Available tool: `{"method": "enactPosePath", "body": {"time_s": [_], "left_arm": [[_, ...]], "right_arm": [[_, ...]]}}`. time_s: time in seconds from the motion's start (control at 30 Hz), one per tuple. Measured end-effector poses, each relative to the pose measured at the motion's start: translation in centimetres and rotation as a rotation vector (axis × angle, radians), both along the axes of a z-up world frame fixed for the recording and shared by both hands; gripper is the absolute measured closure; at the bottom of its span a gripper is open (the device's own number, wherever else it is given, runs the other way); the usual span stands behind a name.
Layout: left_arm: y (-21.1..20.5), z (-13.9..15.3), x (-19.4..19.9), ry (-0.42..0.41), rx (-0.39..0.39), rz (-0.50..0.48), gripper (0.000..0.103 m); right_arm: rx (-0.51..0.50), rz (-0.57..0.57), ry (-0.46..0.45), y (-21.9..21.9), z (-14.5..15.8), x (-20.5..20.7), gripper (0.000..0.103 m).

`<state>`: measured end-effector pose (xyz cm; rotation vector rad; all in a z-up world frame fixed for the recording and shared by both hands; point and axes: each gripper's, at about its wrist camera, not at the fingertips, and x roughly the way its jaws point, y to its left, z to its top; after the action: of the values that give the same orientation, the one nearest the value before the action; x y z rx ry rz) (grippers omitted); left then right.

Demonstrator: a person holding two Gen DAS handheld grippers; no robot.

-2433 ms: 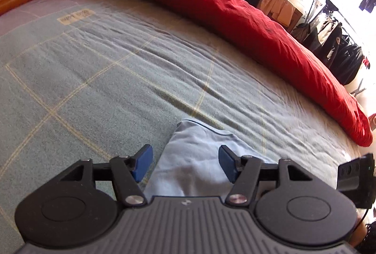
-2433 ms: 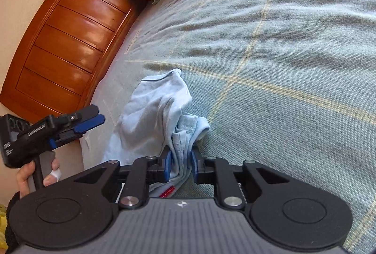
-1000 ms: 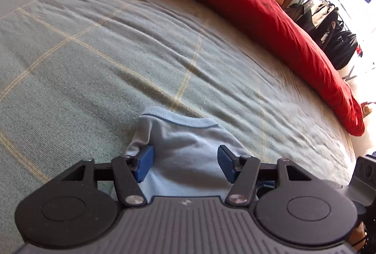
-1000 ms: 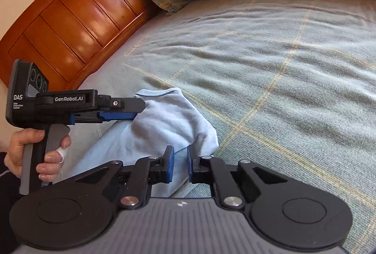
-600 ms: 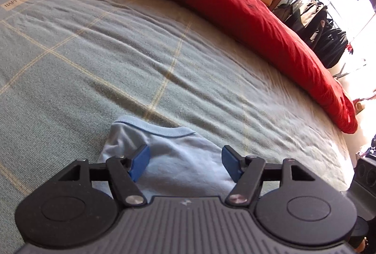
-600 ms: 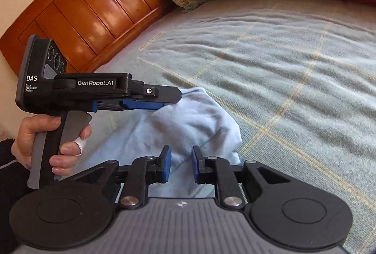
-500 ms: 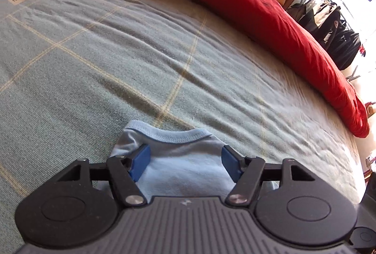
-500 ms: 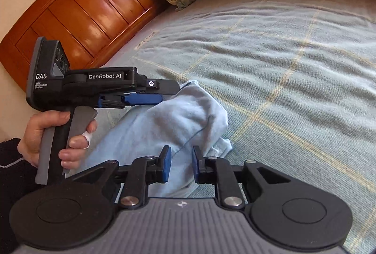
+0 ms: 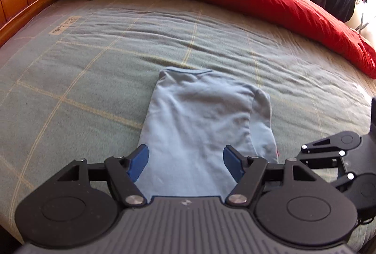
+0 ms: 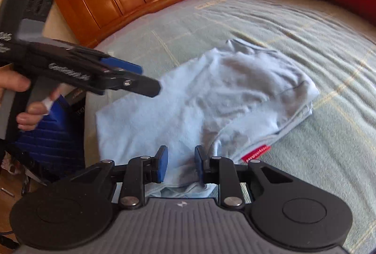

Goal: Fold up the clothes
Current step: 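Open both grippers and withdraw them from the folded shirt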

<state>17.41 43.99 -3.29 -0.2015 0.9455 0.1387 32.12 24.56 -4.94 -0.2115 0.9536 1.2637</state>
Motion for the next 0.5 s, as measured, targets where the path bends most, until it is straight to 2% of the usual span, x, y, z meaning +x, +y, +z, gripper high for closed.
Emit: {"method": "enactPosePath", "body": {"time_s": [0.1,0.2,0.27,0.37,0.43,0.5], "left_arm": [[-0.5,-2.1,-3.4,0.015,0.008,0.014,0.029],[-1.6,-2.1,-5.5,-0.008,0.086,-0.005,0.028],[-2.2,-1.0,-6.3,-0.039,0.077,-0.006,0.029],[-3.2,-0.2,-7.1,-0.120,0.022,-0.061,0.026],[-3.7,-1.5,-6.5,-0.066,0.029,-0.051,0.025],[-3.5,-3.1,-6.0,-0.003,0.017,-0.028,0.026]], "right_arm": [[0.031,-0.023,0.019,-0.9,-0.1,-0.2,0.075],[0.047,-0.035,0.020,-1.8,1.1,-0.7,0.073],[0.062,-0.036,0.003,-2.4,2.1,-1.2,0.069],[0.084,-0.039,-0.023,-3.4,3.5,-2.0,0.069],[0.092,-0.052,-0.005,-4.3,3.9,-2.1,0.062],[0.092,-0.072,-0.014,-5.6,4.0,-2.1,0.062]]}}
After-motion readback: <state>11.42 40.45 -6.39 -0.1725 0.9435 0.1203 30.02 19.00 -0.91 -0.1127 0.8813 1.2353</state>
